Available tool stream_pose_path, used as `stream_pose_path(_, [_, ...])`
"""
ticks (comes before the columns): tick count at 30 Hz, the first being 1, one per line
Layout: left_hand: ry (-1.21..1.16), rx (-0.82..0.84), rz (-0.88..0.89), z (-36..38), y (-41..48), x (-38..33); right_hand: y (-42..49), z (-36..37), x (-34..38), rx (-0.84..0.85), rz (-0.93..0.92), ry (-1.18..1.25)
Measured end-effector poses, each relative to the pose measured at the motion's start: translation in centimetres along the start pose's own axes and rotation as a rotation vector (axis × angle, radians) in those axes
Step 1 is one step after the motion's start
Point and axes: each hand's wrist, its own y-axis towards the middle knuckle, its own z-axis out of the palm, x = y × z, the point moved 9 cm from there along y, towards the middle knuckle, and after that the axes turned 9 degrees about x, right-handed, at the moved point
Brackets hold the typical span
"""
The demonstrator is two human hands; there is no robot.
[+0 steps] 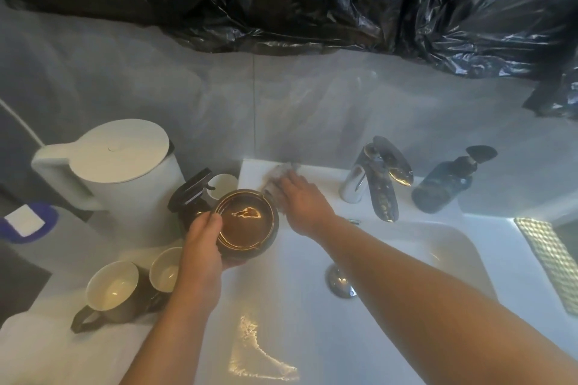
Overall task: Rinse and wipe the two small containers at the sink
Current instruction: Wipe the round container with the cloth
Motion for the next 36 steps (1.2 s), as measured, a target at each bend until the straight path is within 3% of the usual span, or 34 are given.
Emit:
stream_pose_path(3, [-0.005,-0.003,-0.01,0.2,-0.8,0.0,-3.0,-2.7,0.5,-0.129,0.102,0.173])
stream_pose_path(5, [0.005,-0.002,-0.019,0.4,-1.6,0.1,-7.6,-4.1,0.4,-0.246,0.218,0.522])
stream_pose_path(8, [0.074,0.045,-0.038,1.7,-3.9,0.8,-15.6,-1.3,1.5,-0.078,0.347,1.187])
stream_pose_path(10, [0.161,0.142,-0.044,3.6,-5.8,1.8,-20.6,0.0,2.6,0.038,0.352,1.359])
stream_pose_path(13, [0.303,0.33,-0.101,7.1,-9.6,4.9,-27.5,1.4,1.8,0.058,0.423,1.38])
stream_pose_path(20, [0.523,0.763,-0.224,17.3,-18.7,12.4,-43.8,2.6,-4.4,-0.137,0.672,1.476])
stream_pose_path(26, [0.699,1.044,-0.221,26.5,-27.8,18.6,-56.5,4.0,-9.2,-0.363,0.891,1.53])
stream_pose_path(31, [0.762,1.115,-0.287,32.0,-33.9,24.6,-66.4,5.0,-13.1,-0.498,1.03,1.595])
stream_pose_path(36, [0.785,1.135,-0.321,36.6,-39.6,29.3,-73.7,5.3,-17.5,-0.525,1.013,1.616])
